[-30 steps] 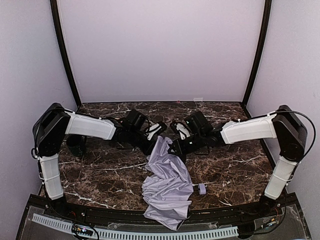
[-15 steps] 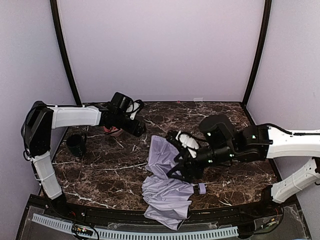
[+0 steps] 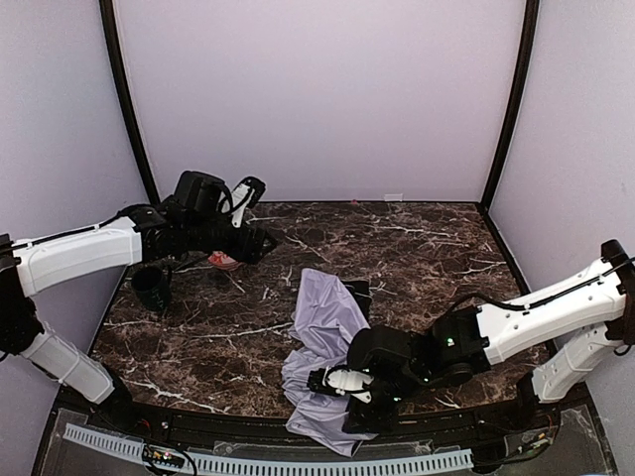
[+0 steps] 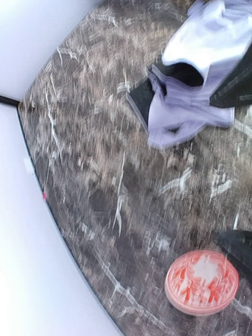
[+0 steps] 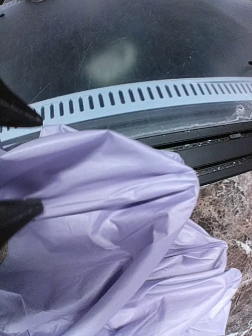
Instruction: Put away the umbrella
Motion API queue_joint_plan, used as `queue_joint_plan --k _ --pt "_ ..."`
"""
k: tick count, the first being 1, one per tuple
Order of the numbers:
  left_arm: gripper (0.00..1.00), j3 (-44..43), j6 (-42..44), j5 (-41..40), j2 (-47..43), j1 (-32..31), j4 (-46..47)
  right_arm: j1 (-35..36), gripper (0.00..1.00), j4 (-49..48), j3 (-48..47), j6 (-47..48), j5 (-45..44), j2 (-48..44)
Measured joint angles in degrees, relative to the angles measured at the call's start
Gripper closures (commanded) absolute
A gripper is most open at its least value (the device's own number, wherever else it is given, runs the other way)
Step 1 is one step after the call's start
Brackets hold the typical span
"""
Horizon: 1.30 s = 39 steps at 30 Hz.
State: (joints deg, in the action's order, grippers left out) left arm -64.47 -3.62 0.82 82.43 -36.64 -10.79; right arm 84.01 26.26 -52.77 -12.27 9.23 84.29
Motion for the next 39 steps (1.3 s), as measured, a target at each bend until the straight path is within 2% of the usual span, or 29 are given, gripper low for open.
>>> queue_joint_plan --k 1,2,8,12,16,21,30,36,39 --pt "0.33 0.66 0.00 0.92 -0.72 -1.20 -0.02 0.00 0.98 0.15 0.22 0.17 -0.11 0.07" --pt "0.33 1.07 -0.11 2.21 -1.05 -2.64 -0.07 0.00 1.00 0.59 0.26 0.09 -0.28 0.07" --pt "0.44 1.18 -0.83 16.50 2.82 -12.11 2.51 0.00 1.00 3.23 -3.65 2.51 -3.19 -0.04" --pt "0.54 -0.28 -0.66 19.56 12.94 -12.00 3.19 -0.55 1.00 2.82 -8.48 6.34 -9.35 -2.21" --pt "0.55 -2.73 0.22 20.70 24.33 -11.45 1.64 -5.09 1.00 -0.39 -9.29 9.92 -15.26 -5.60" --pt "0.56 -2.56 1.05 22.32 27.15 -11.34 2.60 -13.16 1.00 -7.98 -7.17 13.40 -20.94 -5.20" --pt "0.54 0.31 1.81 25.83 27.17 -10.25 9.33 -27.06 1.00 -22.93 0.31 11.67 -15.76 1.14" --pt "0.51 2.71 1.27 26.77 27.17 -8.11 12.83 -30.99 1.00 -31.98 5.38 6.58 -9.86 8.41" --pt "0.44 3.17 1.22 25.51 26.99 -7.56 13.31 -31.69 1.00 -34.93 5.44 4.63 -6.10 14.12"
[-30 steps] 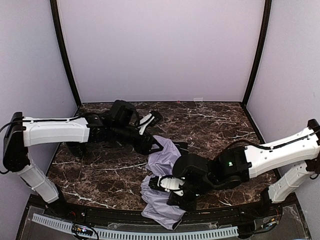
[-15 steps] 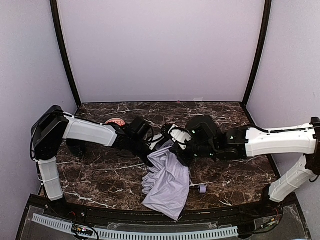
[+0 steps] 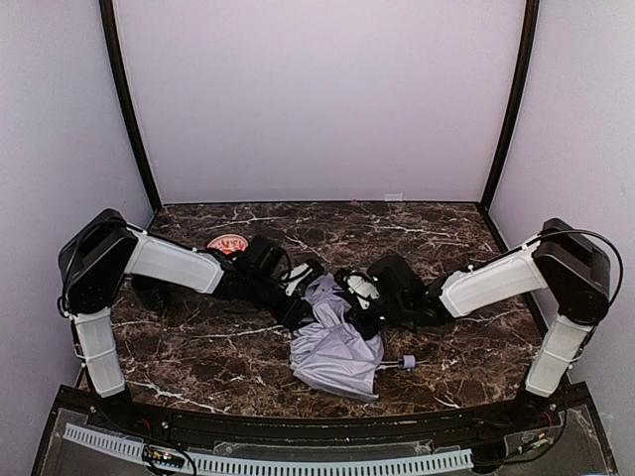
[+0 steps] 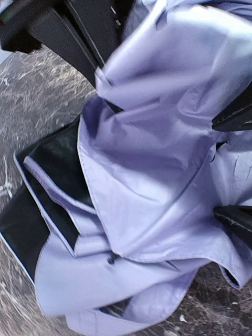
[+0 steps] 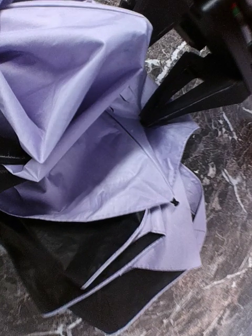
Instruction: Put away the umbrella
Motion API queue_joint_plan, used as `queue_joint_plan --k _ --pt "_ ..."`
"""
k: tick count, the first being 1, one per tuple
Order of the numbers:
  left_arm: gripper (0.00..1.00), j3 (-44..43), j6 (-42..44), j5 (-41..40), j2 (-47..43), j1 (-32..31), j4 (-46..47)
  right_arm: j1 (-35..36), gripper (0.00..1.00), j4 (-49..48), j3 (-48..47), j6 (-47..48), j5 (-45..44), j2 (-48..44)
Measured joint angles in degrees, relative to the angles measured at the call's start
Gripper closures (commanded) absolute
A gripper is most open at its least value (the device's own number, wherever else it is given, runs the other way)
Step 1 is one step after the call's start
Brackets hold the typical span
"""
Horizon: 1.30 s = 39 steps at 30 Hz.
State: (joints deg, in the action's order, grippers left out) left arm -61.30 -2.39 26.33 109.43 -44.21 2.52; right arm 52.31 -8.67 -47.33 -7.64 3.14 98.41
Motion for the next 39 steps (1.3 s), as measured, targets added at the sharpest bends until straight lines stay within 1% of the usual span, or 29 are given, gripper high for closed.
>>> queue_joint_plan --k 3,5,8,11,13,14,15,17,20,24,26,27,28,30,31,32,33,34,39 --pt "0.35 1.90 -0.02 -3.74 -2.08 0.00 0.07 -0.76 1.00 -2.71 -0.55 -1.29 3.54 4.76" --pt "0.31 4.63 -0.33 -8.20 -5.95 0.00 0.00 -1.11 1.00 -5.09 -0.70 -2.05 5.77 6.49" --pt "0.27 9.31 0.09 -14.88 -15.45 -0.33 0.00 -1.49 1.00 -7.93 -0.85 -2.89 8.61 8.22" --pt "0.20 11.56 4.33 -18.60 -26.62 -2.91 0.07 -1.86 1.00 -9.94 -0.94 -3.48 10.93 9.42" --pt "0.16 11.52 9.22 -17.42 -33.14 -6.62 0.33 -2.10 1.00 -10.45 -1.25 -3.56 12.20 9.97" --pt "0.10 11.04 12.20 -15.34 -35.93 -8.85 -0.92 -2.19 1.00 -10.38 -1.49 -3.56 12.48 10.14" --pt "0.07 10.60 15.04 -13.38 -37.70 -10.36 -2.29 -2.36 1.00 -10.23 -1.86 -3.52 12.85 10.40" --pt "0.04 9.84 20.87 -8.63 -40.26 -13.66 -6.75 -2.54 1.00 -9.60 -2.43 -3.39 13.60 10.62" --pt "0.03 9.70 28.41 -4.31 -40.65 -15.41 -13.86 -2.80 1.00 -7.91 -3.50 -3.04 14.29 10.88" --pt "0.05 8.87 35.26 -3.98 -35.67 -17.29 -20.04 -2.84 1.00 -4.85 -6.19 -2.25 14.99 11.82" --pt "0.09 8.09 37.75 -5.20 -31.74 -18.75 -21.14 -2.84 1.00 -3.74 -7.13 -1.99 15.15 12.17" --pt "0.17 7.96 38.51 -6.25 -29.79 -19.45 -21.22 -2.84 1.00 -3.23 -7.41 -1.84 15.19 12.20" --pt "0.27 7.85 39.08 -7.41 -28.15 -19.96 -21.38 -2.84 1.00 -2.93 -7.54 -1.75 15.23 12.20" --pt "0.60 7.17 39.28 -10.32 -24.48 -20.85 -21.97 -2.84 1.00 -2.25 -7.89 -1.51 15.30 12.20" --pt "0.80 6.27 39.41 -11.89 -22.53 -21.07 -22.43 -2.84 1.00 -1.92 -8.09 -1.42 15.32 12.22" --pt "0.92 5.53 39.21 -12.94 -21.11 -21.18 -22.47 -2.84 1.00 -1.62 -8.22 -1.31 15.32 12.22" --pt "0.99 4.66 38.97 -14.05 -19.85 -21.18 -22.40 -2.84 1.00 -1.36 -8.35 -1.16 15.37 12.22" --pt "1.00 4.15 38.62 -14.71 -19.34 -21.18 -22.23 -2.84 1.00 -1.18 -8.44 -1.01 15.52 12.24" --pt "1.00 4.24 35.43 -15.02 -20.37 -20.09 -16.87 -2.84 1.00 -0.11 -9.29 0.37 17.27 12.63"
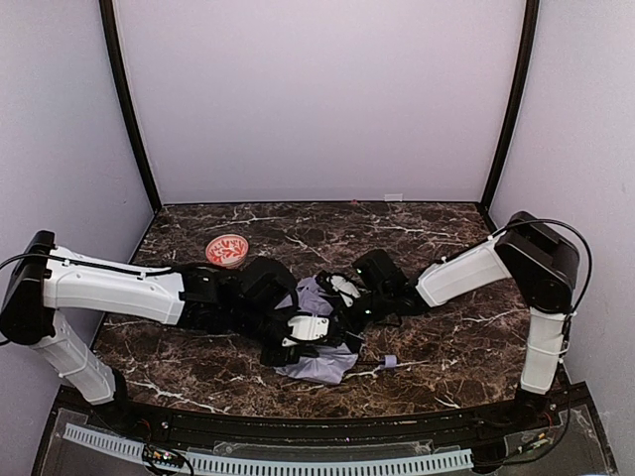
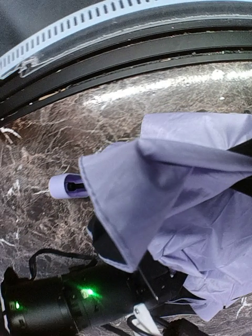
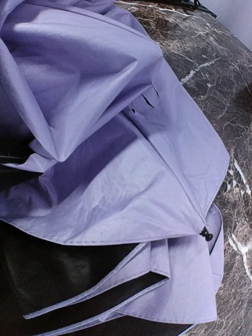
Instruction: Put away the umbrella
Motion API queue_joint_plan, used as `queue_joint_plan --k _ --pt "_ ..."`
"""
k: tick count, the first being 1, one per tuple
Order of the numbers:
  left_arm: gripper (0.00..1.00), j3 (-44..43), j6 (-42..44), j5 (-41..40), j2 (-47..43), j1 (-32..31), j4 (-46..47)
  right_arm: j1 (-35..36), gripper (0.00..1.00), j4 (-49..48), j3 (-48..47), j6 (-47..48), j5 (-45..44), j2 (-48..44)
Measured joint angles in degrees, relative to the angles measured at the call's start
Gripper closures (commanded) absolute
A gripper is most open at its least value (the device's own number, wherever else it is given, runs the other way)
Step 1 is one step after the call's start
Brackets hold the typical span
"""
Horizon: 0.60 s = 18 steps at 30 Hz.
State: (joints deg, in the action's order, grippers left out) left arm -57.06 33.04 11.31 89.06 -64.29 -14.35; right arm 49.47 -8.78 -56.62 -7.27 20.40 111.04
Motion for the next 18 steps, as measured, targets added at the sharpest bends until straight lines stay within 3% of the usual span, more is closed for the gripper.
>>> queue_joint_plan --k 8,13,18 --pt "1.00 0.11 -12.70 8.50 2.03 11.34 8.72 -0.55 1.00 -0.22 -0.09 2.12 3.45 0.26" --pt "1.00 0.28 -17.18 13.25 6.16 13.14 11.96 -1.77 0.99 -2.62 0.79 2.49 6.16 0.83" --pt "1.00 0.22 -19.78 17.20 12.17 15.04 14.88 -2.16 0.86 -4.13 1.31 2.32 7.87 1.14"
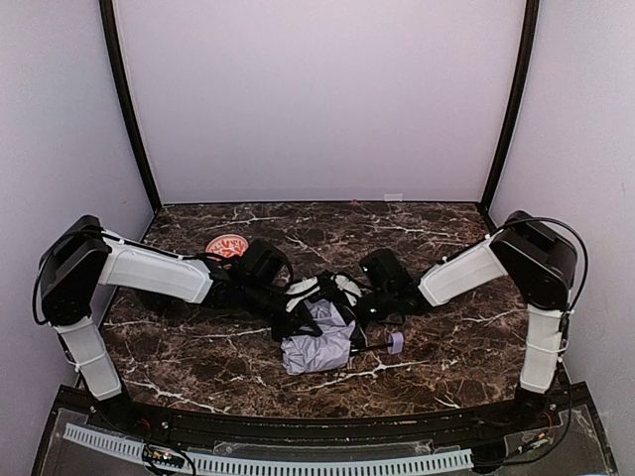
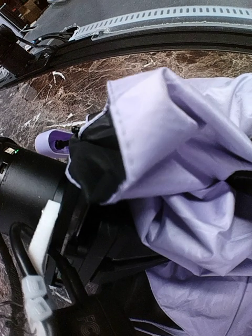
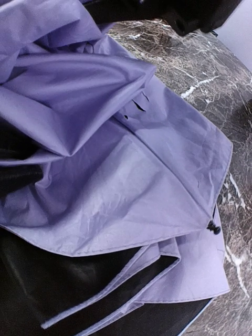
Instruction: Put away the umbrella
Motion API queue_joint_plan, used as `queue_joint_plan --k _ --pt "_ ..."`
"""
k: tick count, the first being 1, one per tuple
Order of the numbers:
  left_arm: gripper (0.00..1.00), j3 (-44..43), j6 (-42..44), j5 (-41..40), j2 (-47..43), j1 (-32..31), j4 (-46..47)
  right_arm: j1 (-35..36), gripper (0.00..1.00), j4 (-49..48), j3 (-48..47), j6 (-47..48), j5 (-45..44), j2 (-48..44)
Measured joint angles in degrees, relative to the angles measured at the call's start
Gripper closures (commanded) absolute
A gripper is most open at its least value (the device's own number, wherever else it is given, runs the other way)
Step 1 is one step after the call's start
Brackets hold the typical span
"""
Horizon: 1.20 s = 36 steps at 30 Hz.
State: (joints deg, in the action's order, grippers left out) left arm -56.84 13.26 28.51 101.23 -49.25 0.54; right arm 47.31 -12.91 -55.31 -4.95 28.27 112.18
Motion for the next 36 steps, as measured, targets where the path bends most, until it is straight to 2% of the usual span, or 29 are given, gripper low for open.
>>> queue_joint_plan --k 4,7,12,17,24,31,33,36 --pt "1.00 -0.02 -0.61 4.00 1.88 1.16 1.81 -0.76 0.65 -0.90 0.44 -1.01 0.74 -0.02" --pt "1.00 -0.04 -0.81 5.42 2.86 1.22 2.89 -1.79 0.55 -1.53 2.36 -2.47 0.94 -2.01" --pt "1.00 -1.16 -1.22 7.08 5.35 2.12 4.98 -5.44 0.43 3.58 7.80 -4.66 -0.42 -12.09" --pt "1.00 -2.08 -1.77 8.20 6.47 3.30 6.03 -7.15 0.28 11.08 8.44 -3.26 -5.73 -20.90" --pt "0.99 -2.38 -1.73 10.51 6.60 3.50 5.53 -4.35 0.25 9.94 12.72 -0.87 -4.63 -31.56" --pt "0.98 -2.71 -1.68 10.64 6.60 3.50 4.87 -2.03 0.25 6.73 11.32 2.36 -1.42 -31.54" --pt "0.98 -2.75 -1.66 10.73 6.60 3.50 4.70 -2.03 0.27 5.99 10.19 2.78 -0.76 -29.27" --pt "0.98 -2.82 -1.57 10.93 6.60 3.50 4.52 -1.81 0.45 5.55 8.28 3.39 0.31 -23.61"
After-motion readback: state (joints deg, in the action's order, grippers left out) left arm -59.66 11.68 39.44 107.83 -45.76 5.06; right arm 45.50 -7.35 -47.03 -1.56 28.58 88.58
